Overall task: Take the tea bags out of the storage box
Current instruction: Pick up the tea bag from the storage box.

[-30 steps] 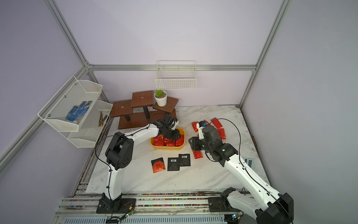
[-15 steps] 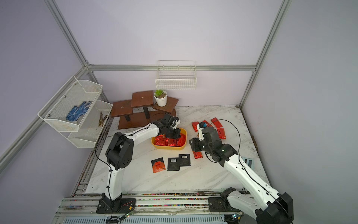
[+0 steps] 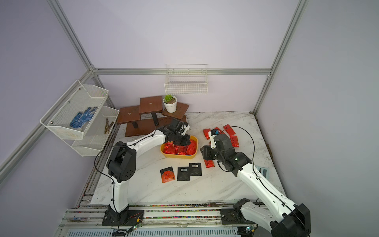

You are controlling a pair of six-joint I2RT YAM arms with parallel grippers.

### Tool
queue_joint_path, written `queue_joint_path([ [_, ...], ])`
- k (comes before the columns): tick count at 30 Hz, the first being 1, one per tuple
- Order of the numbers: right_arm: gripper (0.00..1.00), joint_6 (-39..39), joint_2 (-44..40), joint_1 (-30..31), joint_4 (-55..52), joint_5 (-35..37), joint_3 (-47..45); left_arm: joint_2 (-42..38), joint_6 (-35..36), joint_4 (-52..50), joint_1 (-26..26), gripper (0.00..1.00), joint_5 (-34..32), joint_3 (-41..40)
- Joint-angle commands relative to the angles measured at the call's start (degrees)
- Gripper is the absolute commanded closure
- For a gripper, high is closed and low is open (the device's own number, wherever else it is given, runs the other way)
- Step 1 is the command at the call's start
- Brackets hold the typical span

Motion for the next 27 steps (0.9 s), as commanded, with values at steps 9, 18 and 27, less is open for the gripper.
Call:
queue_joint_path([
  [9,0.47,-0.7,0.6,-0.2,1.6,-0.8,-0.2,-10.1,1.4,-0.9,3.5,1.0,1.7,-3.0],
  [18,0.47,-0.7,3.0,-0.3,3.9,-5.1,1.7,-24.2,2.3,-3.0,11.0,1.0,3.5,-11.2],
  [27,0.48,0.8,9.8,-0.2,9.6,-15.1,4.6,-39.1,3.7,-7.3,25.0,1.0,2.5,-23.3],
])
